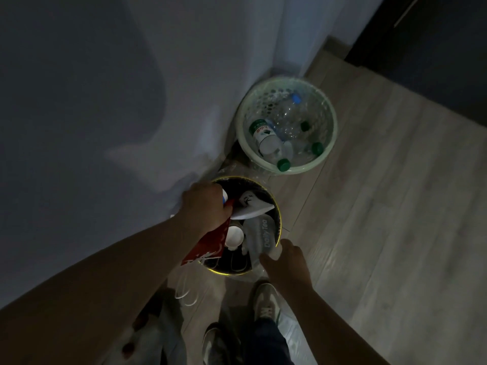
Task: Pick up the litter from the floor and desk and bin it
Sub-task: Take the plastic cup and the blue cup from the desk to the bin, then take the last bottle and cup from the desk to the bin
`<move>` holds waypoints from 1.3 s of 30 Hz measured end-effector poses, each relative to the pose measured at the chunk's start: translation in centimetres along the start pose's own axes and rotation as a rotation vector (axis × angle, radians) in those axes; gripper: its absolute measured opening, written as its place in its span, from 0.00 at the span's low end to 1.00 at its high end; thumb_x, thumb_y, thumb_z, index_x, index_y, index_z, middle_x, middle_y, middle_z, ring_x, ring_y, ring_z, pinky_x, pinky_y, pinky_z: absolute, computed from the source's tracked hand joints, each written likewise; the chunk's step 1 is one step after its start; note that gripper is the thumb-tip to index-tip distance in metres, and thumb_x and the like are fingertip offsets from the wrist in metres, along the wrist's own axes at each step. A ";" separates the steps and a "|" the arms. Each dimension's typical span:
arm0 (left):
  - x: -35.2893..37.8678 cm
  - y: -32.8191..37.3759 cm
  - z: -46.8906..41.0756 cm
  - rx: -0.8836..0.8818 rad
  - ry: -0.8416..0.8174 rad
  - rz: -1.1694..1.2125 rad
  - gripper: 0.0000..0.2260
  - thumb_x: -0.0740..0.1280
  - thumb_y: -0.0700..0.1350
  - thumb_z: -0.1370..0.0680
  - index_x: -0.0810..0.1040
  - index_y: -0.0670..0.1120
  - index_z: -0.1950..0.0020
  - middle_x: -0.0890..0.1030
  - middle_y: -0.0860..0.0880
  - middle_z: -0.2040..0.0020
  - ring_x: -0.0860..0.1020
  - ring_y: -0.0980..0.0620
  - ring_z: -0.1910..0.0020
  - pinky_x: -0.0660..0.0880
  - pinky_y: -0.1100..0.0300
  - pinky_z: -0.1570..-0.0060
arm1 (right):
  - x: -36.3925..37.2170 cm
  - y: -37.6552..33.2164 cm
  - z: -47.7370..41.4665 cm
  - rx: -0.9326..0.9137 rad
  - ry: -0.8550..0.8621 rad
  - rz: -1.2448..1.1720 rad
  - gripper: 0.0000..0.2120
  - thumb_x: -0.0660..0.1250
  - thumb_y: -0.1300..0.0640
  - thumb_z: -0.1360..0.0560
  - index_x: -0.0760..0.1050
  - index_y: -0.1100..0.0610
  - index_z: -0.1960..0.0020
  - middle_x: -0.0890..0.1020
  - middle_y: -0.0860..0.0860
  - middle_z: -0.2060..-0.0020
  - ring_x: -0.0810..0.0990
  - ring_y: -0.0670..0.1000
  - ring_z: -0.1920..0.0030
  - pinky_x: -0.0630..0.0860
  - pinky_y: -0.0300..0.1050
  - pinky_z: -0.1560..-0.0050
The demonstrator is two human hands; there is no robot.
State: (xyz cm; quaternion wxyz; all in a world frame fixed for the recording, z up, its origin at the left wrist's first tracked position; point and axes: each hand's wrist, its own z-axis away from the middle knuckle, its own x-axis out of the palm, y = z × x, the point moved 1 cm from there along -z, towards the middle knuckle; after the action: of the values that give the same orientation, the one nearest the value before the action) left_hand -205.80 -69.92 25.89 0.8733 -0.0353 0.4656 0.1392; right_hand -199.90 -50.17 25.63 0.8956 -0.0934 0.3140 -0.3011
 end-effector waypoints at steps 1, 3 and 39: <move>-1.0 0.2 0.9 0.021 -0.002 -0.009 0.22 0.64 0.58 0.24 0.72 0.44 0.37 0.75 0.43 0.41 0.74 0.43 0.42 0.71 0.54 0.47 | -0.6 -0.3 0.8 -0.013 0.005 0.019 0.29 0.69 0.49 0.26 0.65 0.56 0.30 0.72 0.54 0.42 0.73 0.50 0.48 0.70 0.41 0.53; -3.2 0.2 2.7 0.037 -0.023 0.008 0.21 0.64 0.57 0.24 0.72 0.44 0.37 0.76 0.44 0.41 0.75 0.43 0.43 0.72 0.54 0.47 | -1.9 -1.1 2.7 -0.047 0.014 0.048 0.29 0.70 0.50 0.27 0.65 0.56 0.30 0.73 0.54 0.40 0.74 0.51 0.45 0.69 0.40 0.53; -57.7 5.6 54.5 0.207 0.755 0.060 0.26 0.61 0.62 0.26 0.69 0.52 0.30 0.75 0.54 0.37 0.74 0.55 0.39 0.66 0.66 0.41 | -45.8 -23.8 59.6 -1.142 0.557 0.480 0.24 0.71 0.48 0.27 0.70 0.49 0.33 0.77 0.46 0.43 0.75 0.45 0.44 0.74 0.40 0.43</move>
State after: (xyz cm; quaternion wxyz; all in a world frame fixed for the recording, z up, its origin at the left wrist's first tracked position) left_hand -194.05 -66.27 104.51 0.6351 0.0180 0.7664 0.0943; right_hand -202.94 -43.14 104.11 0.6335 -0.3982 0.6549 0.1064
